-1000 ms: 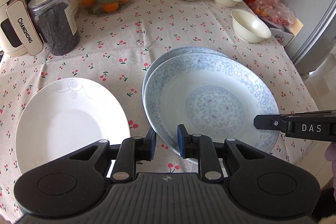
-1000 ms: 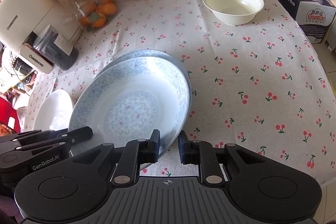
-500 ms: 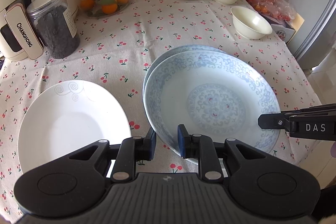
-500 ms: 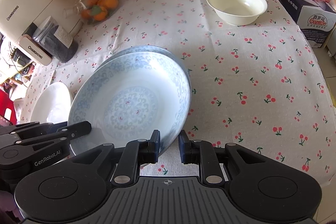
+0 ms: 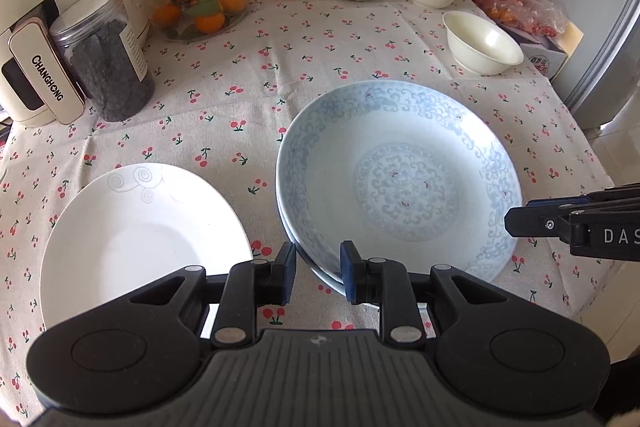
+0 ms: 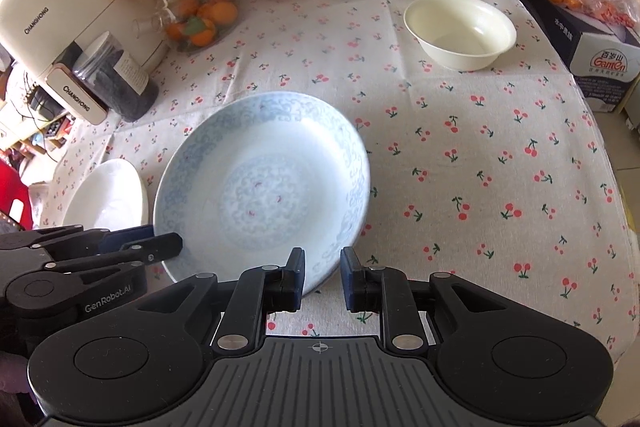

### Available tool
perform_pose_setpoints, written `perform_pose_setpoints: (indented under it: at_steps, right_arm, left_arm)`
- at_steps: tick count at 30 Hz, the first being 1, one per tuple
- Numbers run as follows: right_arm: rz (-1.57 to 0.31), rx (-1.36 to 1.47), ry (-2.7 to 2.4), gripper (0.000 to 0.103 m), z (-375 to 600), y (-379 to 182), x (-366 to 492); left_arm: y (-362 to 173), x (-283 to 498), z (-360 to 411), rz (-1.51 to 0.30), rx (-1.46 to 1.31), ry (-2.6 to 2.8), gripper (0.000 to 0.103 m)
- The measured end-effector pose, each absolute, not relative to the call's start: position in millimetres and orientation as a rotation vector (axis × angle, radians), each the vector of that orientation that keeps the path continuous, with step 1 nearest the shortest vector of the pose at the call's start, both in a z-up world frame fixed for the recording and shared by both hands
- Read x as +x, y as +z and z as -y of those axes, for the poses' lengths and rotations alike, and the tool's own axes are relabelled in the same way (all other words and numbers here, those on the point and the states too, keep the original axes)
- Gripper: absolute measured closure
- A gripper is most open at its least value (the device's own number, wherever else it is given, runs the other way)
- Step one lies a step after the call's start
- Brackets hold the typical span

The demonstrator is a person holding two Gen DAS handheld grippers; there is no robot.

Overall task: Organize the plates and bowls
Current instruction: 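Lower the plate onto the other blue plate and open both tools, then move both tools to the plain white plate and grip its rim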

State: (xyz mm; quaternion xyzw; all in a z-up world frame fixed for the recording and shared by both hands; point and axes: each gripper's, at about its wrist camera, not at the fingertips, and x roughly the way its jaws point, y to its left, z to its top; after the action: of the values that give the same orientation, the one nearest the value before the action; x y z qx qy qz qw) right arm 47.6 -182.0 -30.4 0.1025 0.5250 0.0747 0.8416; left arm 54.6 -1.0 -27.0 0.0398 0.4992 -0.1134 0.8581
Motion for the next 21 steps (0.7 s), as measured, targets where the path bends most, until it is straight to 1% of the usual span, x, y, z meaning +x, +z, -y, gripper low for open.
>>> perform_pose_setpoints:
  at_steps: [2, 3, 4, 5, 6, 8, 9, 11, 12, 14, 16, 21]
  right_arm:
    - [-1.115, 0.220, 0.159, 0.079, 182, -31, 49]
    - [-1.116, 0.224, 0.158, 0.075, 183, -31, 49]
    - [-1.117, 0.228, 0.156, 0.071, 183, -32, 50]
    - [-1.116, 0.234, 0.154, 0.063, 183, -32, 50]
    - [-1.113, 0.241, 0.154, 0.055, 184, -31, 50]
    - [-1.106, 0.247, 0.157, 0.046, 184, -31, 50]
    - [-1.102, 0.249, 0.160, 0.043, 184, -30, 50]
    - [-1.093, 0.255, 0.164, 0.038, 184, -29, 50]
    - [-1.086, 0.258, 0.167, 0.035, 184, -29, 50]
    - [-1.074, 0.263, 0.171, 0.034, 184, -28, 50]
    - [-1.060, 0.266, 0.176, 0.033, 183, -27, 49]
    - [-1.012, 0.271, 0.193, 0.031, 179, -23, 47]
  left_arm:
    - [-26, 55, 0, -1.047, 0.077, -0.244, 0.079]
    - [-25, 55, 0, -1.040, 0.073, -0.246, 0.078]
    - [-24, 55, 0, -1.036, 0.073, -0.249, 0.073]
    - [-23, 55, -1, -1.030, 0.072, -0.252, 0.065]
    - [-21, 54, -1, -1.024, 0.070, -0.256, 0.061]
    - [-18, 54, -1, -1.013, 0.067, -0.264, 0.045]
    - [-17, 54, -2, -1.010, 0.066, -0.269, 0.042]
    - [-15, 54, -3, -1.002, 0.058, -0.276, 0.028]
    - [-14, 54, -4, -1.000, 0.055, -0.280, 0.025]
    - [-12, 54, -7, -0.992, 0.049, -0.284, 0.016]
    - [-10, 54, -12, -0.987, 0.039, -0.282, 0.010]
    - [-8, 51, -26, -0.965, 0.020, -0.270, 0.003]
